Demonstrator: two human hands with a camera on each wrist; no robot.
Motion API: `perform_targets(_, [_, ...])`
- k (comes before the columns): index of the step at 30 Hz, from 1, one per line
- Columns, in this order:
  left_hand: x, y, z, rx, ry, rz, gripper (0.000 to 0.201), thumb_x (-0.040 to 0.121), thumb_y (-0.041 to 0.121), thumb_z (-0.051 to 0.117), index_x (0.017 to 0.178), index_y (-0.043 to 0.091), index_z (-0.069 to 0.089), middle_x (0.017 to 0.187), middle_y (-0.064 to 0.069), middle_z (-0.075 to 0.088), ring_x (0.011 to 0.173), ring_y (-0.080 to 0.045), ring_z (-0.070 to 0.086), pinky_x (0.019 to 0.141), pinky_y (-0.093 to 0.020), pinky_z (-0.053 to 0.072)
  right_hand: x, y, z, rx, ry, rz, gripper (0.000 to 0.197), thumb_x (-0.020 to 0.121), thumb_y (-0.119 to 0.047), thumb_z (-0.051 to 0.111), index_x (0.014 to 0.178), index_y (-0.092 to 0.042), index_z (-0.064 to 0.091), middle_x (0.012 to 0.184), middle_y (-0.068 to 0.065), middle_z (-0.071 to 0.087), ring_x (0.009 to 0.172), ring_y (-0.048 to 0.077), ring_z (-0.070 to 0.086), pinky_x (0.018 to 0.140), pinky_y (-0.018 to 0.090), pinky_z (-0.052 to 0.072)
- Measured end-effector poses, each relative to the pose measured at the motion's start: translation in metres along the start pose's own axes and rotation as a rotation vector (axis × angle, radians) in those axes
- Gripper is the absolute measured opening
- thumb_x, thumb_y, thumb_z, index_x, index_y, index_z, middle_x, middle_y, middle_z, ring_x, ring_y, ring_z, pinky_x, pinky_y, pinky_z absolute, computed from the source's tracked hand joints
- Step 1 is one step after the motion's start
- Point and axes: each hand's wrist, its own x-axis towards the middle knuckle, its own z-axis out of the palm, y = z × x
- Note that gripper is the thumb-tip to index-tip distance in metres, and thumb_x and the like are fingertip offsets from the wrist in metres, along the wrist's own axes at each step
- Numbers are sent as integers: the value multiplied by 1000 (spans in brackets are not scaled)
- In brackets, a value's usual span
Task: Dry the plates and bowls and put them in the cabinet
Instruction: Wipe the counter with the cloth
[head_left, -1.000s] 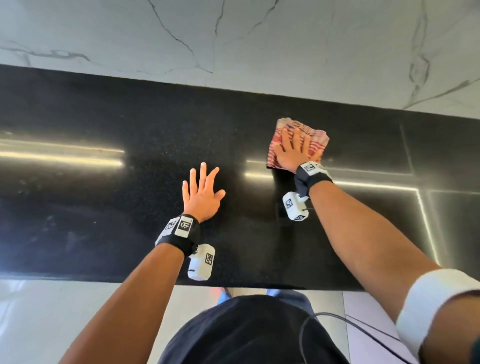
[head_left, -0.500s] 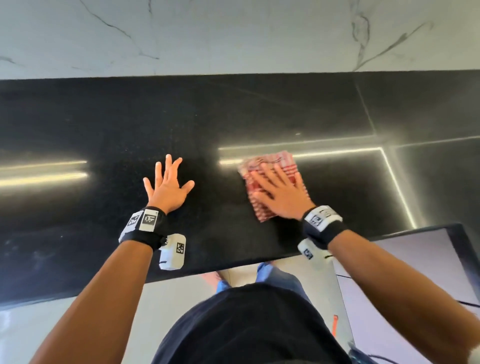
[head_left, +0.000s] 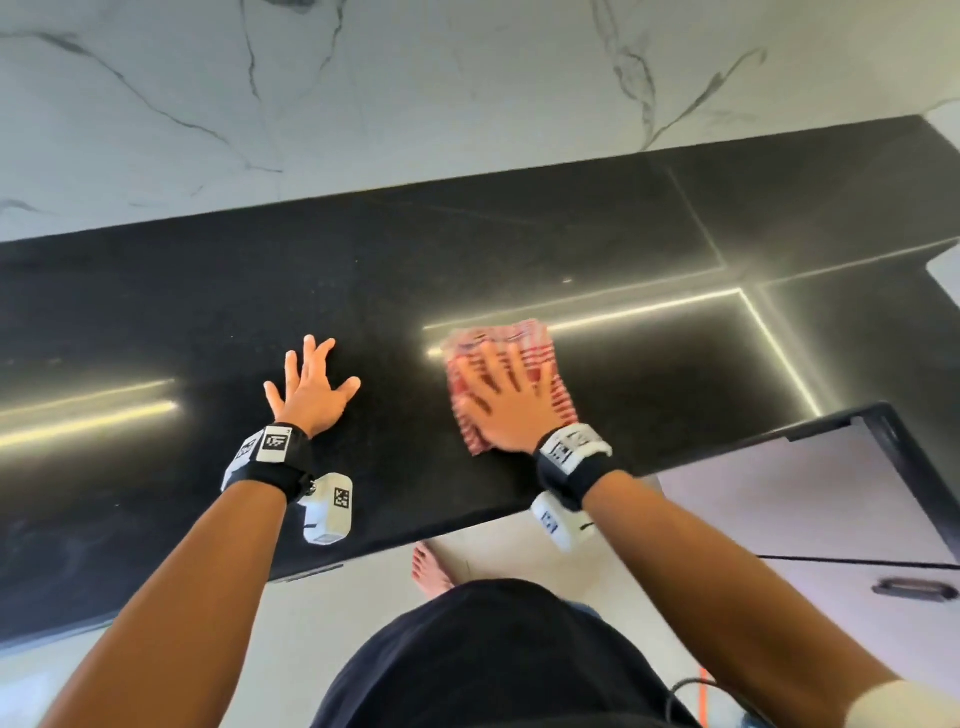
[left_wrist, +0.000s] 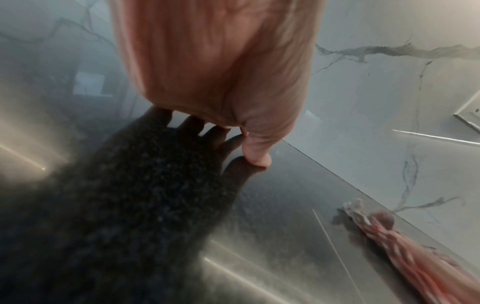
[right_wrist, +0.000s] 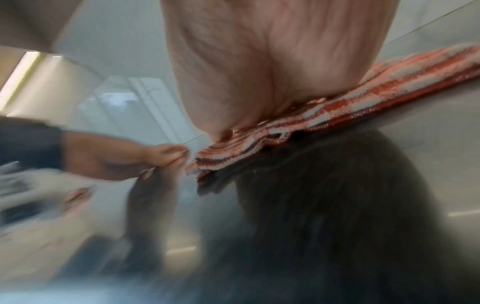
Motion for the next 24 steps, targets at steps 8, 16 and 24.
perform_targets(8, [-19,7,15,92,93,-21,62,107,35,43,162,27,16,171,3,-3,157,-28,-6,122,-64,4,-89,37,36,-106,35,-327,83,89,-69,-14,158,-37,20,170,-1,-4,155,30,-12,118,68,-4])
perform_targets(16, [-39,-9,2,13,-45,-60,80,99,27,62,161,30,11,168,-13,12,153,-39,16,120,-64,19,-114,202,12,99,54,311,65,95,-69,14,156,-52,1,167,-13,-17,155,23,-13,122,59,-4])
perform_targets(24, [-37,-63,-30,-42,-37,-53,88,97,32,66,161,34,6,171,0,-2,156,-32,-9,122,-64,11,-103,171,21,108,86,509,65,97,-56,17,158,-43,0,169,-1,-13,154,34,-13,116,72,-3])
